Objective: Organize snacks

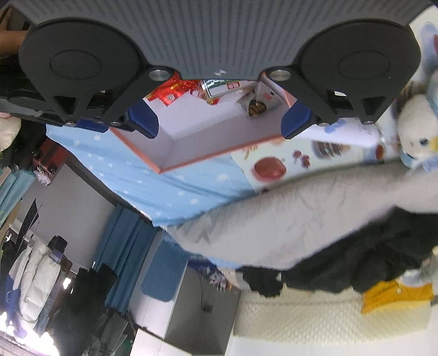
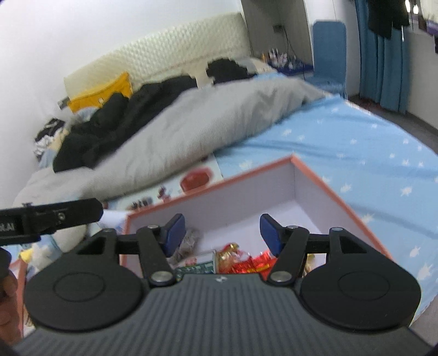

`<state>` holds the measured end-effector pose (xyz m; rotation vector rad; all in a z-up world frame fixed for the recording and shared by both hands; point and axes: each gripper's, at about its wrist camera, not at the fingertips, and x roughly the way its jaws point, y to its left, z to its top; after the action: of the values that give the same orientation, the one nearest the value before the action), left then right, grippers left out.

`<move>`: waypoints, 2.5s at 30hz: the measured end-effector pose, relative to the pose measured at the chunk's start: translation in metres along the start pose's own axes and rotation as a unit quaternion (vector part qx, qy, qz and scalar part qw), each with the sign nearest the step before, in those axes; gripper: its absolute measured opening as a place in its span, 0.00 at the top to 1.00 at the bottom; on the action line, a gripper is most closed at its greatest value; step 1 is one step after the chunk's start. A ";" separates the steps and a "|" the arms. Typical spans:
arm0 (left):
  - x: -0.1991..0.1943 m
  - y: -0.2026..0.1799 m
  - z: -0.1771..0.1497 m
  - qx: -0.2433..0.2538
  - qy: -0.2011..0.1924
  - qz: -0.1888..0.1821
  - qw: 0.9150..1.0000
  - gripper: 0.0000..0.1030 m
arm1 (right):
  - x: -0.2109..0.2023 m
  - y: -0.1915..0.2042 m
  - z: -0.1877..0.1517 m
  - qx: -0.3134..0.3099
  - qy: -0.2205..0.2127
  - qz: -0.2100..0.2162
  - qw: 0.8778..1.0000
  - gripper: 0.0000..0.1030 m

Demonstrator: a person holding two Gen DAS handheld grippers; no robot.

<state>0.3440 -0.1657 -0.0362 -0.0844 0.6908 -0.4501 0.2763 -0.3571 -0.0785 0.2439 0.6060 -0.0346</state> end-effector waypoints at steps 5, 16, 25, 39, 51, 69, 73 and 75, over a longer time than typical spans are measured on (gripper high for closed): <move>-0.051 -0.009 0.008 0.007 -0.036 0.007 0.999 0.04 | -0.042 0.014 0.013 -0.012 -0.036 0.008 0.999 0.39; -0.151 -0.029 -0.002 0.027 -0.096 0.016 0.995 0.01 | -0.124 0.034 0.003 -0.018 -0.086 0.008 0.996 0.39; -0.199 -0.043 -0.034 0.046 -0.104 0.044 0.993 0.00 | -0.167 0.047 -0.016 -0.040 -0.122 -0.002 0.992 0.39; -0.233 -0.039 -0.088 0.029 -0.084 0.052 0.995 0.00 | -0.186 0.048 -0.074 -0.039 -0.093 -0.017 0.995 0.39; -0.229 -0.031 -0.119 0.021 -0.052 0.070 0.996 0.00 | -0.181 0.061 -0.108 -0.048 -0.066 -0.010 0.997 0.39; -0.220 -0.026 -0.126 0.013 -0.037 0.078 0.996 0.00 | -0.172 0.060 -0.115 -0.036 -0.051 -0.018 0.998 0.39; -0.218 -0.026 -0.127 0.013 -0.035 0.076 0.996 0.00 | -0.173 0.060 -0.114 -0.035 -0.053 -0.022 0.998 0.39; -0.217 -0.026 -0.127 0.015 -0.035 0.075 0.997 0.00 | -0.172 0.060 -0.114 -0.034 -0.053 -0.023 0.998 0.39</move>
<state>0.1063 -0.0875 0.0006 -0.0195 0.6175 -0.3128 0.0769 -0.2785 -0.0581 0.1613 0.5055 -0.0705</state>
